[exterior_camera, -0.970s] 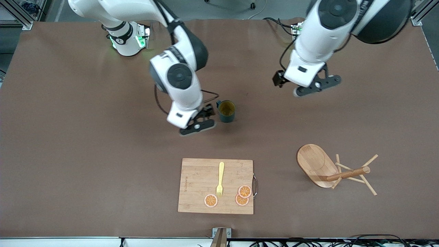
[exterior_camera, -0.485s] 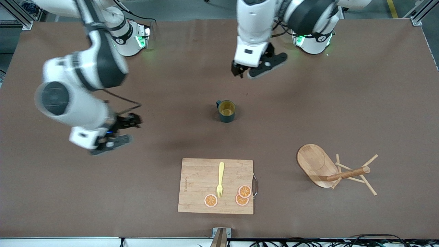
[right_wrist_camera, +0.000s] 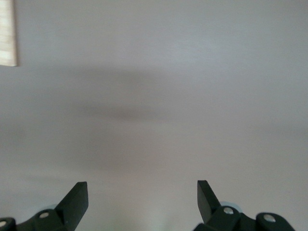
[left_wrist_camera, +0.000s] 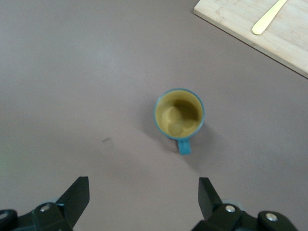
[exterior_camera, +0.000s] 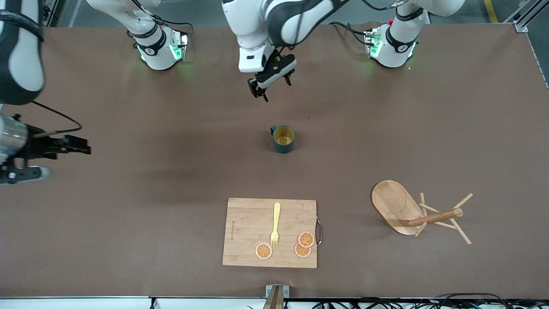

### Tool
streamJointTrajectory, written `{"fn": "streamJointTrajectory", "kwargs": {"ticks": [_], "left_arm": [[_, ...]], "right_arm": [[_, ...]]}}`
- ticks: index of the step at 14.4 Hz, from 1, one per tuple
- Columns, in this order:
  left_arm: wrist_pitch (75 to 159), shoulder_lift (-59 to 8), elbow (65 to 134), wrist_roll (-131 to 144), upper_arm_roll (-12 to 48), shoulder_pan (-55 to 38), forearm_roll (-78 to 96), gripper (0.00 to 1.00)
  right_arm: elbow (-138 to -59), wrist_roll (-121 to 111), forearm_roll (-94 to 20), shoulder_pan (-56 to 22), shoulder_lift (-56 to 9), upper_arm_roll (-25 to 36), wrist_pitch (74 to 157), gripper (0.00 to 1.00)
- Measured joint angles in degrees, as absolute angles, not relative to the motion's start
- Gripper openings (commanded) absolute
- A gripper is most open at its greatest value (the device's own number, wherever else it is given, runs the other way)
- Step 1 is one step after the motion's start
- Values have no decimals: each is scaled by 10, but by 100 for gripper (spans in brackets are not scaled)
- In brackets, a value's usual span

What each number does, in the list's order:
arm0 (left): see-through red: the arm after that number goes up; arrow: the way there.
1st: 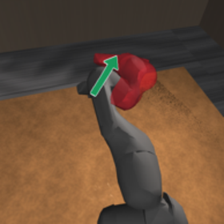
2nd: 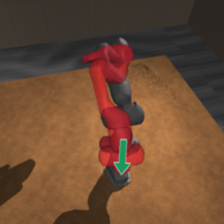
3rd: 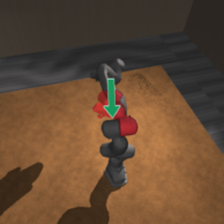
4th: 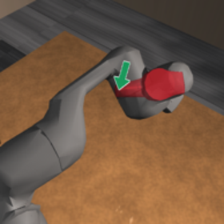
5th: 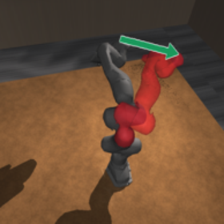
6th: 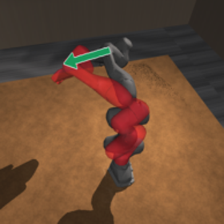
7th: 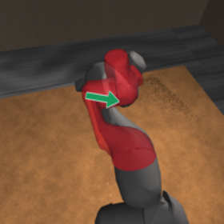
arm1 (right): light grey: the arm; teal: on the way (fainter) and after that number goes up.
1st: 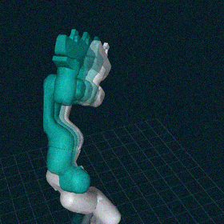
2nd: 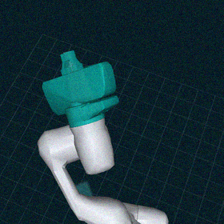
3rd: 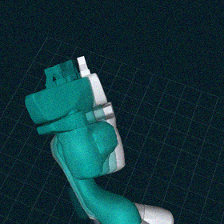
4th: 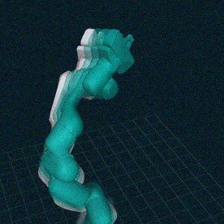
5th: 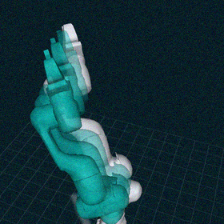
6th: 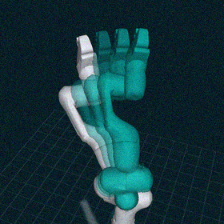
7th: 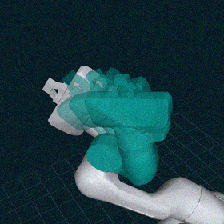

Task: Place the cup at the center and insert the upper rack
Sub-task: 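Lower the left gripper onto the mug handle and grasp it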

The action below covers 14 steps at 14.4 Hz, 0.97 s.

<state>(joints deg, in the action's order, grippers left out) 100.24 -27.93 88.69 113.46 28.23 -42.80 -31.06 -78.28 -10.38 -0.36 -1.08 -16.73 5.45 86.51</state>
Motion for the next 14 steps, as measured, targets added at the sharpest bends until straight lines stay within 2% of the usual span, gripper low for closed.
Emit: {"fn": "streamJointTrajectory", "kwargs": {"ticks": [4,7,9,14], "left_arm": [[1003,-389,839,1271,264,-499,-424,96],[1005,-454,791,1309,187,-572,-442,93],[1008,-483,765,1313,135,-618,-442,90],[1009,-522,742,1330,84,-656,-443,81]], "right_arm": [[-775,-103,26,-5,-168,54,858,100],[-769,-103,27,-2,-168,54,856,100],[-759,-103,27,-1,-168,53,853,100],[-745,-101,23,-1,-167,50,798,100]]}}
